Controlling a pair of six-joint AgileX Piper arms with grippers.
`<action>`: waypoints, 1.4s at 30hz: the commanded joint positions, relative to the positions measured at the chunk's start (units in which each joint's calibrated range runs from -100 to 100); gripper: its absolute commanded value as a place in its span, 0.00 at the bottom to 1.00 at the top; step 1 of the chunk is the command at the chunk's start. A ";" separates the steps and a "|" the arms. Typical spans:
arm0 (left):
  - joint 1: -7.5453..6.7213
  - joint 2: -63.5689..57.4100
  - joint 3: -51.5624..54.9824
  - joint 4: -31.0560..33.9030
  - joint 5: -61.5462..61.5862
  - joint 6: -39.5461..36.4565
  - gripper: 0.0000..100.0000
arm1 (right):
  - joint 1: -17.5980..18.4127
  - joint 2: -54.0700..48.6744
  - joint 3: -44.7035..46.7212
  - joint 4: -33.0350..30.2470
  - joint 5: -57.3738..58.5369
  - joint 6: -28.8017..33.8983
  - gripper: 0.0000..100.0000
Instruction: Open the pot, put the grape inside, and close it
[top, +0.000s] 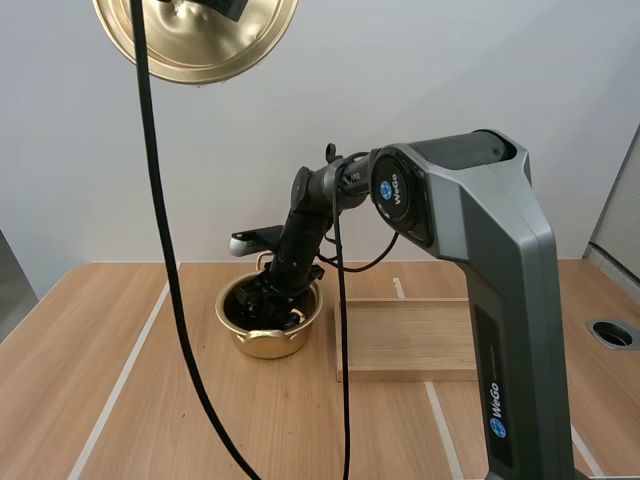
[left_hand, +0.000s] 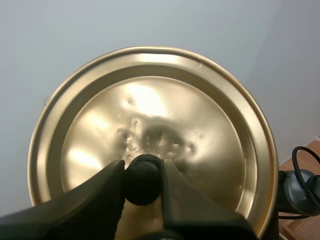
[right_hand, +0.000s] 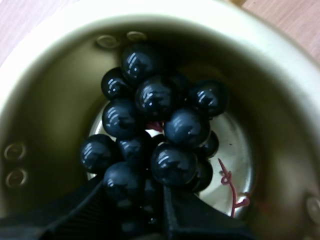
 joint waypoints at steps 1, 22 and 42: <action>-0.05 -0.17 -0.50 0.48 -1.24 -0.36 0.00 | 0.17 0.96 -0.19 0.74 -4.45 -0.65 0.00; -0.05 -0.17 -0.50 0.48 -1.24 -0.36 0.00 | 0.17 0.00 -0.19 0.84 -4.08 -0.98 1.00; -0.05 -0.17 -0.50 0.48 -1.60 -0.36 0.00 | 0.17 -10.72 -8.47 0.10 5.91 0.42 1.00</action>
